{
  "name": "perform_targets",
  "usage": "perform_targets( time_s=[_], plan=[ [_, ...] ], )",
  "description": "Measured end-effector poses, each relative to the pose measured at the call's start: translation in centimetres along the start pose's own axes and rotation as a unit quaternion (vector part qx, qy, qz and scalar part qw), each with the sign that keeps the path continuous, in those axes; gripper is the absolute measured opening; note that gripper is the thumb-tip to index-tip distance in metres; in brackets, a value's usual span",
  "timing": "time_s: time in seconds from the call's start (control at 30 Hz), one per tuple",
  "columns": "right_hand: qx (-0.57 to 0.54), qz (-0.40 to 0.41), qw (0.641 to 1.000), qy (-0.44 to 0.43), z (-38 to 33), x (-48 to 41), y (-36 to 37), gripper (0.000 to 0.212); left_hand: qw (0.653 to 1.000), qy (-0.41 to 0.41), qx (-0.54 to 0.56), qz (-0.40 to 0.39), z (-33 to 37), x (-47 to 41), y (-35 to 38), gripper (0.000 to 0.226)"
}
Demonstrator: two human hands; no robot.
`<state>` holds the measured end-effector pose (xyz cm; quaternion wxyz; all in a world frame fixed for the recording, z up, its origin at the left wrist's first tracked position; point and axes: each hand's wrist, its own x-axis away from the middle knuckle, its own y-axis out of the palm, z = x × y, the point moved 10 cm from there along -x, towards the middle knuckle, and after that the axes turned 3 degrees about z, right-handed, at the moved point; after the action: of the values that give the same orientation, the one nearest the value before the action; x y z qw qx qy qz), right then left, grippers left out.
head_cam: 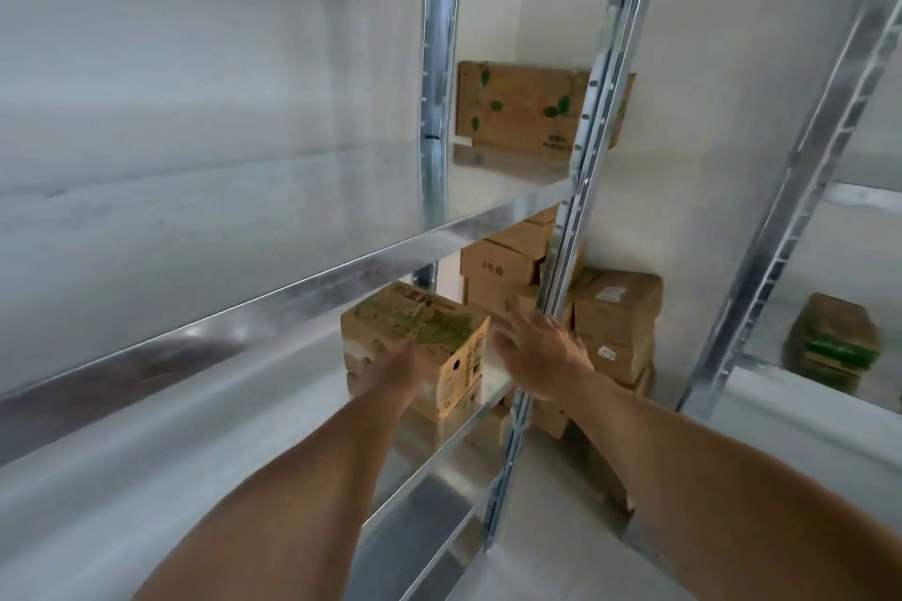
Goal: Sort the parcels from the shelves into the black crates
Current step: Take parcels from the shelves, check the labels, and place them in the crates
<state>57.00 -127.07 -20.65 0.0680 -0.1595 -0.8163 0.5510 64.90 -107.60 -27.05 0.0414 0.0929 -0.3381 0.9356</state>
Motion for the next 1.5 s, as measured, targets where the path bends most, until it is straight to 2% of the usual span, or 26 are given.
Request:
perform_targets(
  time_s=[0.1, 0.17, 0.23, 0.33, 0.43, 0.5, 0.57, 0.67, 0.83, 0.93, 1.03, 1.1, 1.23, 1.37, 1.5],
  plan=[
    [-0.037, -0.029, 0.999, 0.015, 0.5, -5.6, 1.5, 0.046, 0.992, -0.075, 0.104, -0.006, 0.2, -2.9, 1.3, 0.062],
    [-0.074, -0.049, 0.996, 0.026, 0.5, -8.7, 2.7, 0.048, 0.982, -0.100, 0.162, -0.010, 0.4, -5.1, 2.4, 0.068],
    [-0.090, -0.070, 0.993, 0.026, 0.0, -11.5, 3.9, 0.050, 0.969, -0.122, 0.214, 0.007, -0.4, -8.3, 3.6, 0.077],
    [-0.114, -0.107, 0.987, 0.031, -0.6, -15.2, 6.0, 0.056, 0.945, -0.179, 0.273, 0.033, -3.1, -12.6, 5.5, 0.079],
    [-0.160, -0.144, 0.976, 0.038, -0.8, -17.9, 8.0, 0.061, 0.910, -0.237, 0.338, 0.024, -1.5, -9.5, 5.1, 0.076],
    [-0.191, -0.174, 0.965, 0.035, -0.8, -19.5, 9.5, 0.066, 0.889, -0.260, 0.374, 0.041, -1.4, -8.9, 5.7, 0.070],
    [-0.185, -0.206, 0.961, 0.019, -0.7, -20.8, 10.7, 0.062, 0.870, -0.277, 0.403, 0.068, -1.8, -9.1, 6.8, 0.069],
    [-0.167, -0.205, 0.964, -0.005, -0.2, -22.8, 10.9, 0.061, 0.851, -0.274, 0.439, 0.089, -0.8, -9.5, 8.1, 0.072],
    [-0.185, -0.241, 0.953, -0.005, 1.0, -24.9, 11.0, 0.061, 0.844, -0.241, 0.459, 0.138, 1.0, -9.6, 8.7, 0.058],
    [-0.279, -0.296, 0.912, 0.051, 2.7, -25.0, 11.9, 0.062, 0.842, -0.238, 0.462, 0.144, 1.2, -8.1, 9.1, 0.063],
    [-0.353, -0.345, 0.865, 0.089, 4.0, -24.1, 11.9, 0.061, 0.824, -0.243, 0.487, 0.158, 1.3, -6.3, 8.9, 0.071],
    [-0.371, -0.369, 0.847, 0.089, 4.6, -23.9, 11.7, 0.072, 0.815, -0.244, 0.499, 0.164, 1.2, -5.4, 8.7, 0.083],
    [-0.390, -0.406, 0.822, 0.080, 4.9, -22.4, 11.0, 0.075, 0.821, -0.237, 0.495, 0.157, 1.2, -4.2, 8.5, 0.095],
    [-0.426, -0.423, 0.796, 0.080, 5.3, -21.4, 10.5, 0.063, 0.818, -0.220, 0.491, 0.204, 1.4, -2.7, 7.7, 0.078],
    [-0.427, -0.442, 0.786, 0.065, 5.5, -20.5, 10.5, 0.066, 0.817, -0.206, 0.489, 0.229, 1.4, -0.9, 7.1, 0.064]
  ],
)
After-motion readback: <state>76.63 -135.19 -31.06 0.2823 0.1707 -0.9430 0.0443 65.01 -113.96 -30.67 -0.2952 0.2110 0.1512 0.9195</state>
